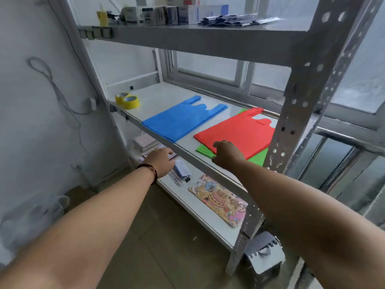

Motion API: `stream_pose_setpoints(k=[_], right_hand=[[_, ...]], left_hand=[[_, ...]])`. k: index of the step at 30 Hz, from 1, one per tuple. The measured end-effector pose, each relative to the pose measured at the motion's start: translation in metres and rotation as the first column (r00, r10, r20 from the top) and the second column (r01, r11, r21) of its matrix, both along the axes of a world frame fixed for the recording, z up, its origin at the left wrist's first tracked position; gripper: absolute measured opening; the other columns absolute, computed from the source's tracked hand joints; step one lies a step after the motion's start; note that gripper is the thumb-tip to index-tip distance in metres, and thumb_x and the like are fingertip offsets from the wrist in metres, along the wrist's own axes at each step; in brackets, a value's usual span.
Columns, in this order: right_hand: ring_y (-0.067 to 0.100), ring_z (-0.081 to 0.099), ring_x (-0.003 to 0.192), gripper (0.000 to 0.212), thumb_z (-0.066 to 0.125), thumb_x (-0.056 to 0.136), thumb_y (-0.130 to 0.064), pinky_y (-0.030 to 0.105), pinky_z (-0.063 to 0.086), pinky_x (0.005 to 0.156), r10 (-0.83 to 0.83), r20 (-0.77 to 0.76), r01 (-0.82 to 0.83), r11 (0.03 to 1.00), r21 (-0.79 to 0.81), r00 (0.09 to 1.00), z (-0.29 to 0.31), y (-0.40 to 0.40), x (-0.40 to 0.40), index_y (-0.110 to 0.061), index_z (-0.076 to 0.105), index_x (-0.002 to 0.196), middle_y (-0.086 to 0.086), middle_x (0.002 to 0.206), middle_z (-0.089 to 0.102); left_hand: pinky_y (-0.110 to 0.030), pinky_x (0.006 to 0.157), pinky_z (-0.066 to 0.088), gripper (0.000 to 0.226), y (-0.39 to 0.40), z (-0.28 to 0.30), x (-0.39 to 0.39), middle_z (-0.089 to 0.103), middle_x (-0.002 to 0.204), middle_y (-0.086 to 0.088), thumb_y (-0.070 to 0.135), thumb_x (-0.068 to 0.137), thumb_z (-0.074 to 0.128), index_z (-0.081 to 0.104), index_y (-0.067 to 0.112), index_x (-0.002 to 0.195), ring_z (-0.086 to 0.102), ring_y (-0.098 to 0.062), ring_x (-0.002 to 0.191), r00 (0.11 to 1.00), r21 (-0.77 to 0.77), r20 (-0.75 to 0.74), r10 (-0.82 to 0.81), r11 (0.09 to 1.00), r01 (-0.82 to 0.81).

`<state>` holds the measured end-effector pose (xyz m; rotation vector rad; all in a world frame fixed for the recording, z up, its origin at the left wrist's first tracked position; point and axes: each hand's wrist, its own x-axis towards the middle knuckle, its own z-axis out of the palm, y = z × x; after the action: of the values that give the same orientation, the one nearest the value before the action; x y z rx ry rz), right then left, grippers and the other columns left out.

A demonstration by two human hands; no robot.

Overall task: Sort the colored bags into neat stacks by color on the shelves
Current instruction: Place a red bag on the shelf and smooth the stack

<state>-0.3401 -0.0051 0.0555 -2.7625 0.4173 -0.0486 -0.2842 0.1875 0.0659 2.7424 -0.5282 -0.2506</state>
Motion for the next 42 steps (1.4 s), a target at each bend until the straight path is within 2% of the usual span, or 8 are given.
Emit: stream_pose_setpoints(k=[11,18,23,29,32,35,40,42], right_hand=[[0.038,0.052,0.118,0.048,0.057,0.083,-0.017,0.038,0.043,0.098,-0.476,-0.111,0.484,0.874,0.054,0.872,-0.057,-0.078,0.087,-0.005,0.048,0.129,0.022,0.126,0.051],[0.035,0.061,0.102,0.017,0.055,0.084,-0.016,0.033,0.048,0.081,-0.842,-0.256,0.878,0.430,0.213,0.474,-0.078,-0.113,0.088,-0.002,0.062,0.090,0.022,0.108,0.064],[0.032,0.059,0.084,0.024,0.056,0.082,-0.012,0.036,0.050,0.074,-0.922,-0.279,0.855,0.094,0.511,0.269,-0.083,-0.126,0.093,-0.008,0.044,0.061,0.014,0.074,0.053],[0.023,0.055,0.077,0.016,0.055,0.088,-0.008,0.029,0.053,0.076,-0.819,-0.505,0.680,-0.208,0.703,0.272,-0.089,-0.119,0.107,-0.006,0.054,0.104,0.011,0.087,0.054],[0.008,0.043,0.030,0.026,0.038,0.091,0.001,0.008,0.036,0.033,-0.812,-0.521,0.548,-0.319,0.773,0.262,-0.086,-0.117,0.109,-0.011,0.043,0.068,0.003,0.041,0.046],[0.004,0.026,0.019,0.037,0.024,0.088,0.007,0.009,0.018,0.025,-0.802,-0.493,0.332,-0.389,0.859,0.337,-0.068,-0.119,0.108,-0.015,0.032,0.059,-0.002,0.028,0.033],[0.005,0.028,0.024,0.030,0.029,0.078,0.007,0.012,0.019,0.026,-0.747,-0.424,0.199,-0.377,0.905,0.513,-0.046,-0.109,0.096,-0.016,0.028,0.060,-0.003,0.032,0.032],[0.007,0.039,0.027,0.027,0.035,0.087,-0.002,0.012,0.031,0.030,-0.698,-0.439,0.285,-0.334,0.899,0.566,-0.044,-0.100,0.089,-0.016,0.037,0.064,-0.002,0.036,0.042]], left_hand=[[-0.033,0.107,0.035,0.046,-0.094,-0.060,0.162,0.047,0.142,-0.013,0.022,0.091,0.050,0.045,0.008,0.135,0.044,-0.027,0.131,0.949,0.011,-0.154,-0.277,0.959,0.282],[-0.034,0.092,0.044,0.044,-0.158,-0.085,0.237,0.058,0.124,-0.017,0.024,0.085,0.055,0.050,0.005,0.124,0.054,-0.033,0.114,0.899,-0.021,-0.198,-0.392,0.918,0.395],[-0.040,0.095,0.043,0.057,-0.189,-0.098,0.260,0.046,0.130,-0.023,0.023,0.083,0.056,0.038,0.000,0.132,0.049,-0.037,0.116,0.893,-0.058,-0.218,-0.394,0.919,0.391],[-0.035,0.088,0.044,0.038,-0.219,-0.092,0.274,0.057,0.122,-0.026,0.017,0.088,0.051,0.054,-0.007,0.116,0.054,-0.039,0.113,0.890,-0.041,-0.296,-0.346,0.936,0.350],[-0.035,0.098,0.043,0.039,-0.225,-0.088,0.281,0.055,0.128,-0.022,0.014,0.089,0.049,0.052,-0.006,0.123,0.052,-0.037,0.118,0.848,-0.084,-0.443,-0.291,0.955,0.284],[-0.027,0.088,0.045,0.030,-0.221,-0.079,0.289,0.054,0.119,-0.018,0.018,0.094,0.043,0.050,0.001,0.118,0.052,-0.035,0.106,0.747,-0.172,-0.616,-0.249,0.968,0.181],[-0.028,0.052,0.057,0.037,-0.194,-0.053,0.301,0.066,0.077,-0.017,0.036,0.087,0.058,0.051,0.001,0.098,0.069,-0.027,0.058,0.221,-0.202,-0.958,-0.181,0.977,-0.076],[-0.018,0.039,0.052,0.011,-0.191,-0.051,0.299,0.068,0.053,-0.010,0.014,0.093,0.050,0.053,0.004,0.088,0.065,-0.015,0.041,0.203,-0.290,-0.941,-0.271,0.954,-0.071]])
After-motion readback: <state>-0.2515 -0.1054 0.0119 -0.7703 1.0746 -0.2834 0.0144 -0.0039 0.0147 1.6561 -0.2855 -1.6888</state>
